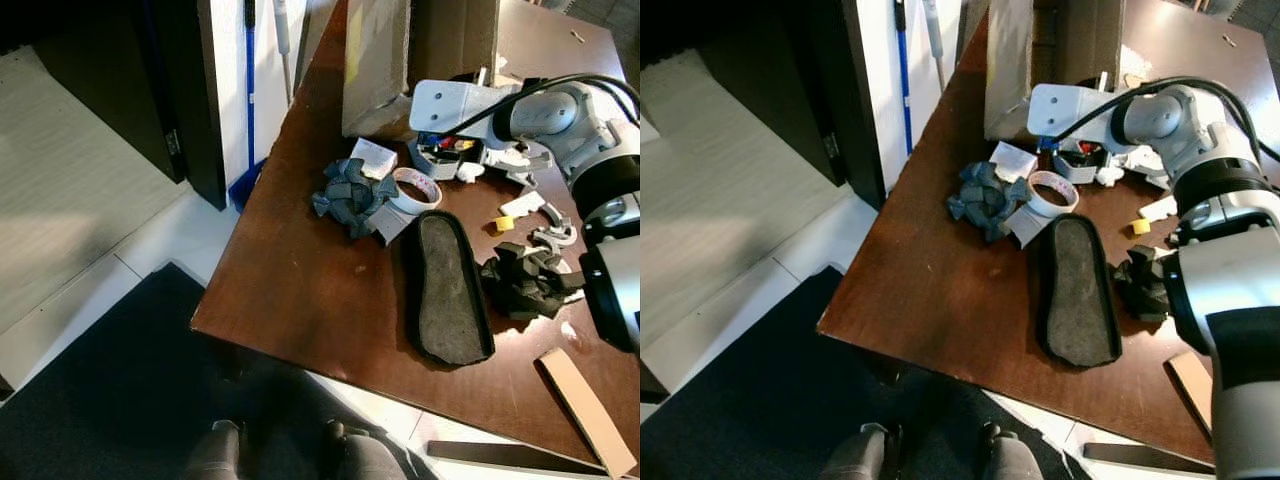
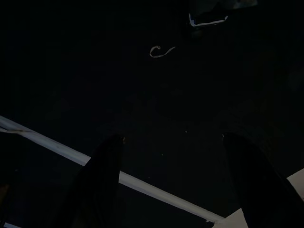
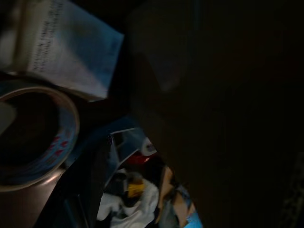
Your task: Picking trash to rubbish bin
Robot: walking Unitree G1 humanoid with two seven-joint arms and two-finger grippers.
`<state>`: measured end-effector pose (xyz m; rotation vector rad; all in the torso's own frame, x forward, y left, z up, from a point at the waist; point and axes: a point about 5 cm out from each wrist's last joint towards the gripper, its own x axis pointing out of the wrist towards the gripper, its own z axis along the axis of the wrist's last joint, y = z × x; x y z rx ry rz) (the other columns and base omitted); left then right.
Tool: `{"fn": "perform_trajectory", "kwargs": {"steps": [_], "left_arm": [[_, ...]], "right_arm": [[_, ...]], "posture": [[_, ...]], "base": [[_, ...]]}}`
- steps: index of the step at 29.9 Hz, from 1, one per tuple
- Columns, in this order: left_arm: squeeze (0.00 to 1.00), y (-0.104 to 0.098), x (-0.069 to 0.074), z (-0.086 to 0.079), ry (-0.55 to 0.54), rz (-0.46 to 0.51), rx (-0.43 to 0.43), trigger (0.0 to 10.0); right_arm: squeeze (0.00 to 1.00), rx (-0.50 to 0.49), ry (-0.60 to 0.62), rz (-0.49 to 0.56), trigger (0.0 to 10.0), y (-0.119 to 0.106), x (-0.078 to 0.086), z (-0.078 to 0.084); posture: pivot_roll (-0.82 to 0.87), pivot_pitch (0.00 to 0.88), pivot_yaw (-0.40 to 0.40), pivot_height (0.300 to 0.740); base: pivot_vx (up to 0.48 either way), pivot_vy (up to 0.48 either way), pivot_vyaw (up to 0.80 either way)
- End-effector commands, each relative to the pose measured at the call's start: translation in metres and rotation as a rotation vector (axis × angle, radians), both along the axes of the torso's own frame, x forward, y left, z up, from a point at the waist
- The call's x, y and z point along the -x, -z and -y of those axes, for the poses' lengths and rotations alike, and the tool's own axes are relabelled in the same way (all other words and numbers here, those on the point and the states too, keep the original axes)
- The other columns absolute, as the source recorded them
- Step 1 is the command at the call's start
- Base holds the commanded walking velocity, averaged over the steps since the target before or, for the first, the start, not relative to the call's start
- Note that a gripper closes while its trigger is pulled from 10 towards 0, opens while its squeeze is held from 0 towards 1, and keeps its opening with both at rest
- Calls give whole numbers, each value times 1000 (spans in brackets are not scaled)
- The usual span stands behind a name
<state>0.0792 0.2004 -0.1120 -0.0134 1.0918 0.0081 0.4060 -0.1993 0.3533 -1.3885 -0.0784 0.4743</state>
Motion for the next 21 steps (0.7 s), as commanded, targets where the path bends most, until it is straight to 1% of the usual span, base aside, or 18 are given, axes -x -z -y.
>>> {"fn": "perform_trajectory", "kwargs": {"steps": [1, 4, 6, 7, 13, 21], "left_arm": [[0, 5, 13, 20, 41, -52, 54, 10000], [0, 5, 13, 20, 39, -54, 54, 10000], [0, 5, 13, 20, 39, -54, 54, 10000], [0, 6, 13, 20, 39, -55, 54, 10000], [0, 6, 14, 20, 38, -59, 53, 10000], [0, 4, 6, 18, 39, -46, 45, 10000]], "right_arm": [[0, 12, 4, 27, 10000, -1, 0, 0], [0, 9, 5, 90, 9765, -4, -2, -4], [0, 9, 5, 90, 9765, -4, -2, -4], [0, 8, -5, 86, 0, -4, -2, -6], [0, 4, -24, 86, 0, -3, -2, -11], [0, 14, -12, 153, 0, -8, -2, -10]], "posture": [[101, 313, -149, 740], [105, 313, -149, 740], [105, 313, -149, 740], [107, 313, -149, 740], [110, 308, -147, 740], [109, 291, -145, 740]], "base": [[0, 0, 0], [0, 0, 0], [0, 0, 0], [0, 0, 0], [0, 0, 0], [0, 0, 0]]}}
